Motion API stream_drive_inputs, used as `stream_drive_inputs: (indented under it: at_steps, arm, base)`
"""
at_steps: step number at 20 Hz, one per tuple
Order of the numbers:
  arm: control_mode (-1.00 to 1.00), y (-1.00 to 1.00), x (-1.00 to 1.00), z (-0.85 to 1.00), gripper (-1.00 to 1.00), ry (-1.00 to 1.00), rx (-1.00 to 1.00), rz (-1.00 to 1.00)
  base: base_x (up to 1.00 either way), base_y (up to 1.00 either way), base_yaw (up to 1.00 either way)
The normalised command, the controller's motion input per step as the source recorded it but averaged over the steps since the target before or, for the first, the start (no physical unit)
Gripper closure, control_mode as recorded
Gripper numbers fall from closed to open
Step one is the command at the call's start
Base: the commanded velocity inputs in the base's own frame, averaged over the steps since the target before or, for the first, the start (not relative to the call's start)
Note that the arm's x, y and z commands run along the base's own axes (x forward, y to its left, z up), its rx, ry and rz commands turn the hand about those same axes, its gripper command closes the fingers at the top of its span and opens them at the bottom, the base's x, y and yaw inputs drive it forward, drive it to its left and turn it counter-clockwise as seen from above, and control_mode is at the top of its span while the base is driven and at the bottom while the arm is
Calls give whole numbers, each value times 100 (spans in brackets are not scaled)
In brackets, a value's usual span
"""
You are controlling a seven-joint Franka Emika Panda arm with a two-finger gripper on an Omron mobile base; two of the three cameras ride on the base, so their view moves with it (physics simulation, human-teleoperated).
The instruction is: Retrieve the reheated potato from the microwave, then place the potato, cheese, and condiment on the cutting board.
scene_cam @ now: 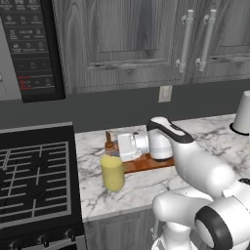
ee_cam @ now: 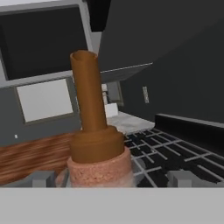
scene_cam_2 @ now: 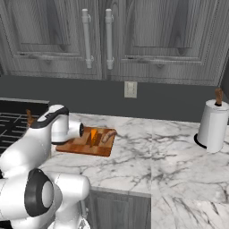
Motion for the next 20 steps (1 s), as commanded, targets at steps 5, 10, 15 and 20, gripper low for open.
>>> stream_drive_inputs:
  at_steps: [5, 10, 15, 20]
  arm:
    - [-100, 28, -1, 0, -100, 0, 0, 0]
    - [-100, 21, -4, -4, -100, 0, 0, 2]
    - [-100, 4, -17, -13, -100, -1, 0, 3]
    - [-100, -4, -18, -12, -100, -5, -2, 4]
  base:
    - [0, 0, 0]
    - [0, 0, 0]
    - [0, 0, 0]
    - [0, 0, 0]
